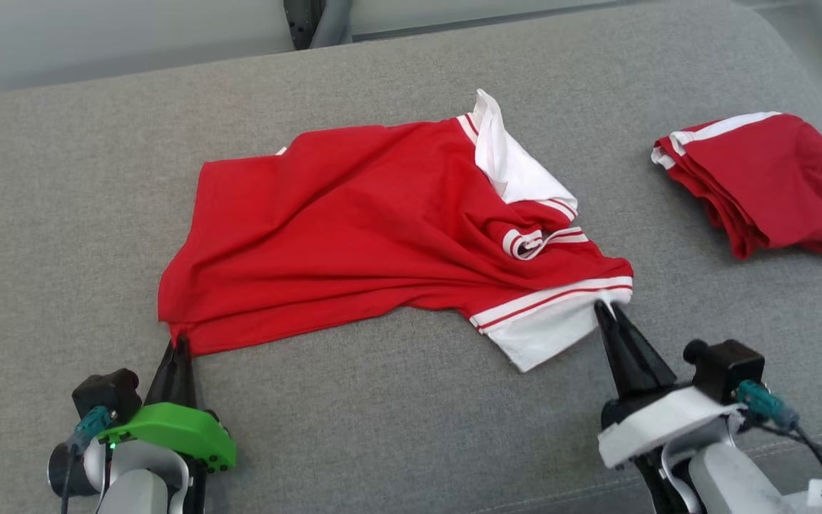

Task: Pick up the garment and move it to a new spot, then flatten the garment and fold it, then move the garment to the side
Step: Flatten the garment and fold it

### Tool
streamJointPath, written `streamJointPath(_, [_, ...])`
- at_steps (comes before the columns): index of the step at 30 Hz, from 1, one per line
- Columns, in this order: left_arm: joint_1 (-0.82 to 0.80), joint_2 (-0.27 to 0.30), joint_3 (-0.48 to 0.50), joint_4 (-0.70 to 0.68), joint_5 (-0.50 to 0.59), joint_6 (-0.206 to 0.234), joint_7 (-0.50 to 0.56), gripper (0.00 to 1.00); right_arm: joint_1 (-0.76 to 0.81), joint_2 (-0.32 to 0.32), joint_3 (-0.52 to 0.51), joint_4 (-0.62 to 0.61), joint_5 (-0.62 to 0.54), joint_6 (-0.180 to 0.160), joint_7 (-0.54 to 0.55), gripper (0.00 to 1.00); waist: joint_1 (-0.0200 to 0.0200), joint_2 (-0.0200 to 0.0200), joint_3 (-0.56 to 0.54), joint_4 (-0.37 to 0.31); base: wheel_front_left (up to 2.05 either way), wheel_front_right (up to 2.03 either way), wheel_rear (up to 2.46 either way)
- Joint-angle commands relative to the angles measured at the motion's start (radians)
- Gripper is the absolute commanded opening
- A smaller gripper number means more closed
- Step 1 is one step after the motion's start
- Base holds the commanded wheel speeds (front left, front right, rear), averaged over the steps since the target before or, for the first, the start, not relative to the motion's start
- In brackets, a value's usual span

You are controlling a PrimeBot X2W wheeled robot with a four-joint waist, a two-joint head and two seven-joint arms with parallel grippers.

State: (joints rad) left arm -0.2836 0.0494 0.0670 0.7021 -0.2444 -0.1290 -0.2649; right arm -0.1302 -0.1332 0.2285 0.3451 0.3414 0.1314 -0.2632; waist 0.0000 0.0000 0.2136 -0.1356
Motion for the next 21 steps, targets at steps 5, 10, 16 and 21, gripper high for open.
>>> streamJointPath(5, [-0.031,0.033,-0.039,-0.154,-0.01,-0.002,0.001,0.0,-0.048,-0.009,-0.014,-0.261,0.07,-0.001,-0.002,0.0,0.0,0.0,-0.129,0.028,0.0,0.0,0.0])
streamJointPath(10, [-0.112,0.105,-0.094,-0.272,-0.01,-0.002,0.001,0.0,-0.147,-0.046,-0.03,-0.352,0.098,-0.001,-0.002,0.0,0.0,0.0,-0.201,0.043,0.0,0.0,0.0])
streamJointPath(16, [-0.305,0.231,-0.15,-0.356,-0.016,-0.002,0.007,0.0,-0.358,-0.117,-0.052,-0.396,0.126,-0.001,-0.002,0.0,0.0,0.0,-0.233,0.062,0.0,0.0,0.0])
streamJointPath(21, [-0.465,0.312,-0.18,-0.384,-0.004,-0.002,0.073,0.0,-0.532,-0.175,-0.067,-0.383,0.156,-0.001,-0.002,0.0,0.0,0.0,-0.215,0.08,0.0,0.0,0.0])
